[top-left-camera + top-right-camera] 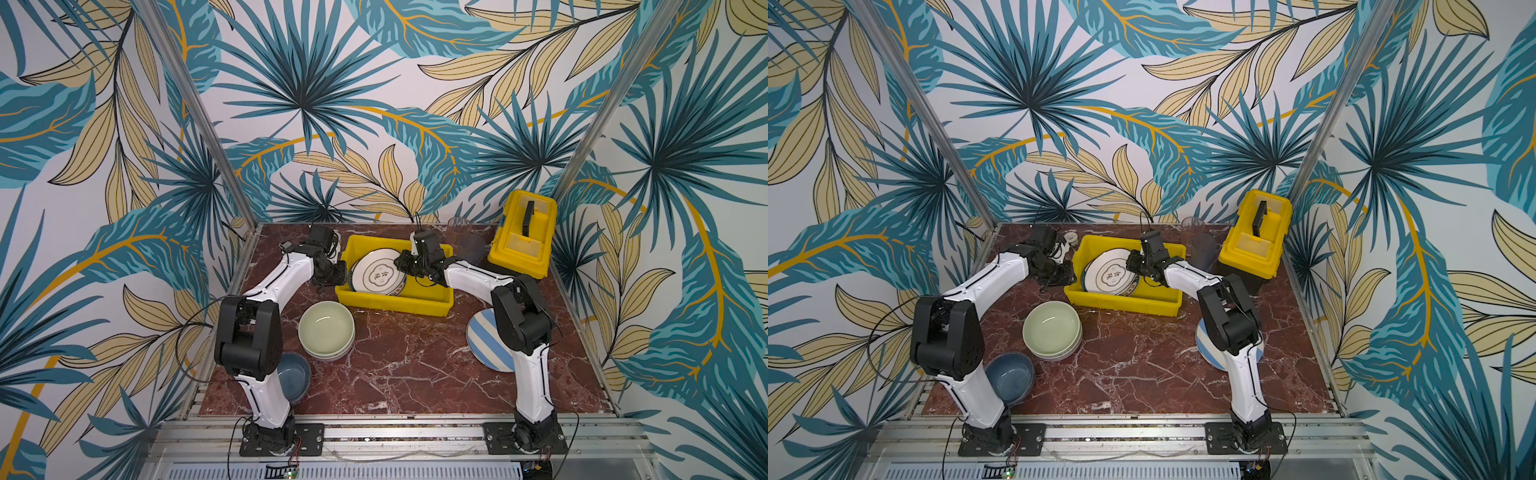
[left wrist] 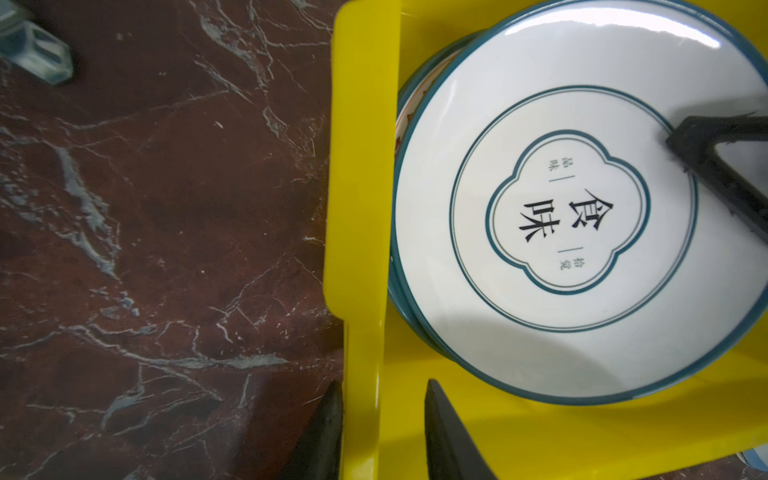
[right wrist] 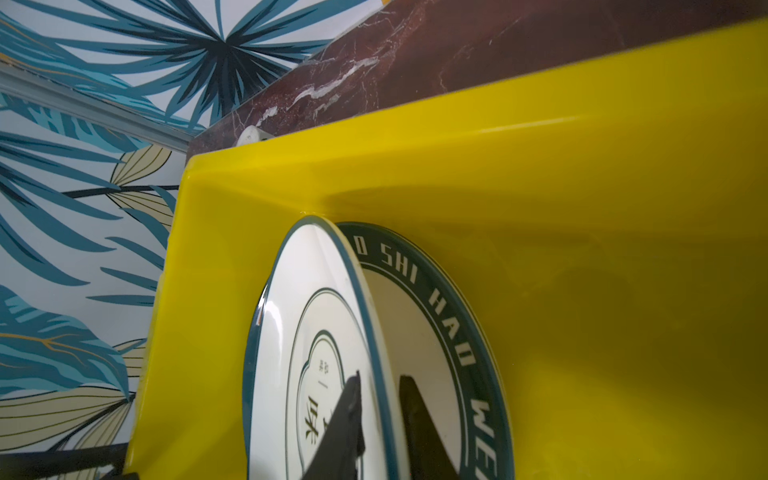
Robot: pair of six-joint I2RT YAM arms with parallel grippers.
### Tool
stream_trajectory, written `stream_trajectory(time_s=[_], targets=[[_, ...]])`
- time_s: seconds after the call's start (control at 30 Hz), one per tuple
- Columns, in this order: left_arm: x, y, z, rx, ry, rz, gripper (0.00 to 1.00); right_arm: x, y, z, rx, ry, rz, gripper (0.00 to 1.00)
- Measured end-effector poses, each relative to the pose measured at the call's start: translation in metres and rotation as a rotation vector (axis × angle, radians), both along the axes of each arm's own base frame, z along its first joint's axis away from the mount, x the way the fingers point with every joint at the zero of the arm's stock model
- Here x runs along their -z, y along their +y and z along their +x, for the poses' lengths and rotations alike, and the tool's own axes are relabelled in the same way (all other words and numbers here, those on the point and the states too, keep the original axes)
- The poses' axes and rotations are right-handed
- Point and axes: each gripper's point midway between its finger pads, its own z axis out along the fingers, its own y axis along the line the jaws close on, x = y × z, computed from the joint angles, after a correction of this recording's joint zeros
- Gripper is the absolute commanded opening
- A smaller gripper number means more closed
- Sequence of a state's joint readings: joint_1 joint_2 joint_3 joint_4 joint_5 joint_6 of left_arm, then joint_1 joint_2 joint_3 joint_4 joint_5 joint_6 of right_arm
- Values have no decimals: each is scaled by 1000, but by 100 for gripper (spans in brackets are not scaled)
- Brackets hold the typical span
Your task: Place the mixed dishes into the plastic bin
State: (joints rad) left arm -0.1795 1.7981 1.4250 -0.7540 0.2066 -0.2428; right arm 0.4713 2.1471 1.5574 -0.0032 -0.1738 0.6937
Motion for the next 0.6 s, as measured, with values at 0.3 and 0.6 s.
stream_trajectory(time_s=[0.3,0.6], targets=[[2,0,0,0,4,1,33,21,-7,-8,-7,73,-73,32],[3,-1,0,5,7,-1,33,20,-9,-10,-15,90,-153,40]])
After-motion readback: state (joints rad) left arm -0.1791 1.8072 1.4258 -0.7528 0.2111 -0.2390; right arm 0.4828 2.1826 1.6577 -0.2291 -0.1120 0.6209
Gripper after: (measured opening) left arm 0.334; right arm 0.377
